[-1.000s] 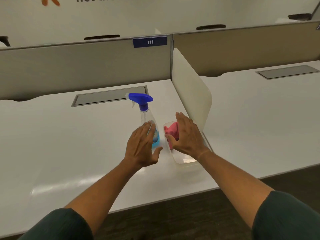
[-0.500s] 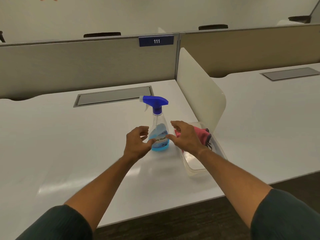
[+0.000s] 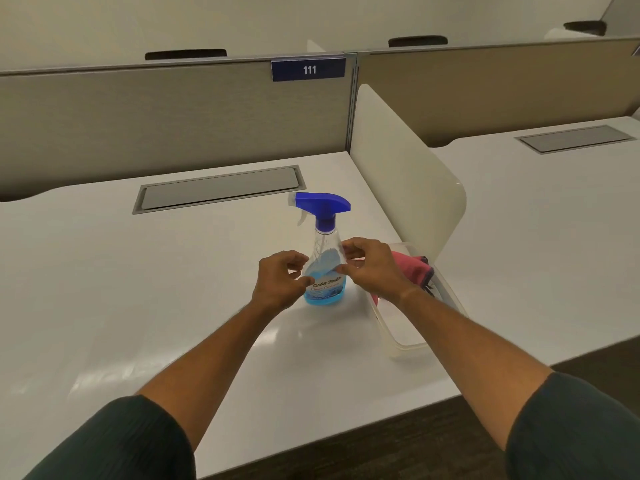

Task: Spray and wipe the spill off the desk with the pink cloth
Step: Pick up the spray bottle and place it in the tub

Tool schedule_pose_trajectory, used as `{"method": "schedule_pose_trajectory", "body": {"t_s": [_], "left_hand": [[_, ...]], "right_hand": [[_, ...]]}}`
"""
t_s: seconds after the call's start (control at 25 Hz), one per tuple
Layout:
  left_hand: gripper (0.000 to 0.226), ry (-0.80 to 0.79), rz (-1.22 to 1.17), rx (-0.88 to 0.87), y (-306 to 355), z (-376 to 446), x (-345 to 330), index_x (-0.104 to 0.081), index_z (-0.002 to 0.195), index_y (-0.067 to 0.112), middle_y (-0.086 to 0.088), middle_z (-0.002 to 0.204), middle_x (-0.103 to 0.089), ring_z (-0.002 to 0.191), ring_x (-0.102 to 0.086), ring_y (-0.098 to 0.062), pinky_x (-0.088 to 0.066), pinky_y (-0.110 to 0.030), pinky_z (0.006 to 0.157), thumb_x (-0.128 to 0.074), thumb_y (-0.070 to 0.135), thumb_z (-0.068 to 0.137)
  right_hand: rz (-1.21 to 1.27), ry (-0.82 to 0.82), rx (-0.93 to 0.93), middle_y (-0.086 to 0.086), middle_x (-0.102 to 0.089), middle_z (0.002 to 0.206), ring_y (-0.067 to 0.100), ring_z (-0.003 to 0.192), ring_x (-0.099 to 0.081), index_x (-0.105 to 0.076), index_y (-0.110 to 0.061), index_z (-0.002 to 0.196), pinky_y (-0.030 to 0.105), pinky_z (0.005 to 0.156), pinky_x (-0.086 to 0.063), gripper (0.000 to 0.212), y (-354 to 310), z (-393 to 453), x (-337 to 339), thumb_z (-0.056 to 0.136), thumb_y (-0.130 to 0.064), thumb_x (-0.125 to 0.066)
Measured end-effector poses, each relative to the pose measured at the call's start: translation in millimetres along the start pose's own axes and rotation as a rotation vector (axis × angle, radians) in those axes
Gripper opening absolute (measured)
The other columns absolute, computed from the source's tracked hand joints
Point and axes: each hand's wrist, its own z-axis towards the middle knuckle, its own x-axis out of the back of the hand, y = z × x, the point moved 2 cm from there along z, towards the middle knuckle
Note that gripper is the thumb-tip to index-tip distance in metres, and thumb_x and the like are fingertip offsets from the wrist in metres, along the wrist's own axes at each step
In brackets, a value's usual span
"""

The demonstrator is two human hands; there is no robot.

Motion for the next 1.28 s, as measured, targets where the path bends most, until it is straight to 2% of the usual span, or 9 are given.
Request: {"method": "schedule_pose_trajectory", "body": {"t_s": [0.2, 0.4, 0.52, 0.68, 0.88, 1.0, 1.12, 1.28], "left_hand": [[0.032, -0.026, 0.0, 0.003, 0, 3, 0, -0.068, 0.106, 0.01, -0.006, 0.109, -0.069, 0.088, -0.061, -0.015, -0.049, -0.023, 0.08, -0.08, 0.016, 0.076], [0.03, -0.034, 0.018, 0.002, 0, 1, 2, -0.066, 0.103, 0.011, -0.004, 0.106, -0.067, 0.088, -0.061, -0.016, -0.049, -0.022, 0.078, -0.08, 0.014, 0.076], [0.031, -0.054, 0.033, 0.008, 1, -1, 3, -0.067, 0.104, 0.011, -0.005, 0.107, -0.068, 0.089, -0.061, -0.016, -0.051, -0.025, 0.08, -0.08, 0.014, 0.075], [0.032, -0.053, 0.045, -0.015, 8, -4, 8, -0.068, 0.103, 0.011, -0.004, 0.107, -0.069, 0.089, -0.062, -0.016, -0.051, -0.024, 0.079, -0.081, 0.014, 0.074], [0.032, -0.012, 0.06, -0.079, 30, -10, 19, -0.069, 0.103, 0.011, -0.004, 0.106, -0.069, 0.09, -0.063, -0.017, -0.051, -0.026, 0.077, -0.081, 0.014, 0.074], [0.032, 0.001, 0.089, -0.12, 48, -17, 24, -0.069, 0.103, 0.011, -0.005, 0.106, -0.069, 0.089, -0.063, -0.017, -0.053, -0.028, 0.078, -0.082, 0.015, 0.073], [0.032, 0.013, 0.118, -0.172, 69, -26, 26, -0.07, 0.102, 0.01, -0.005, 0.107, -0.07, 0.089, -0.064, -0.018, -0.055, -0.033, 0.081, -0.082, 0.016, 0.074], [0.031, 0.013, 0.139, -0.226, 98, -40, 13, -0.07, 0.102, 0.01, -0.006, 0.107, -0.07, 0.088, -0.064, -0.018, -0.054, -0.029, 0.078, -0.082, 0.018, 0.074]], "right_hand": [[0.032, 0.012, -0.028, 0.003, -0.069, 0.117, 0.017, 0.101, -0.065, -0.064, -0.015, 0.12, 0.029, 0.091, -0.052, 0.047, 0, 2, 0, 0.078, -0.025, -0.082], [0.038, 0.018, -0.038, 0.002, -0.07, 0.115, 0.016, 0.101, -0.065, -0.064, -0.016, 0.118, 0.032, 0.092, -0.053, 0.047, 0, 1, -2, 0.077, -0.028, -0.082], [0.04, 0.006, -0.031, 0.001, -0.07, 0.114, 0.015, 0.099, -0.065, -0.064, -0.016, 0.118, 0.024, 0.084, -0.051, 0.047, 0, -2, -2, 0.077, -0.028, -0.082], [0.048, 0.004, -0.005, 0.001, -0.07, 0.112, 0.014, 0.096, -0.065, -0.065, -0.016, 0.117, 0.021, 0.083, -0.05, 0.047, -4, -7, 4, 0.076, -0.029, -0.083], [0.031, 0.044, 0.058, -0.008, -0.066, 0.102, 0.006, 0.083, -0.062, -0.065, -0.018, 0.115, 0.004, 0.069, -0.041, 0.044, -19, -14, 23, 0.076, -0.032, -0.082], [0.022, 0.062, 0.096, -0.009, -0.066, 0.103, 0.002, 0.081, -0.062, -0.065, -0.019, 0.114, 0.004, 0.067, -0.04, 0.044, -26, -21, 38, 0.076, -0.034, -0.082], [0.028, 0.079, 0.128, -0.004, -0.069, 0.107, 0.007, 0.085, -0.064, -0.067, -0.018, 0.114, 0.007, 0.067, -0.042, 0.044, -29, -30, 56, 0.075, -0.034, -0.082], [0.037, 0.114, 0.149, -0.002, -0.07, 0.104, 0.006, 0.084, -0.065, -0.068, -0.016, 0.112, 0.008, 0.066, -0.045, 0.044, -26, -50, 88, 0.074, -0.033, -0.084]]}}
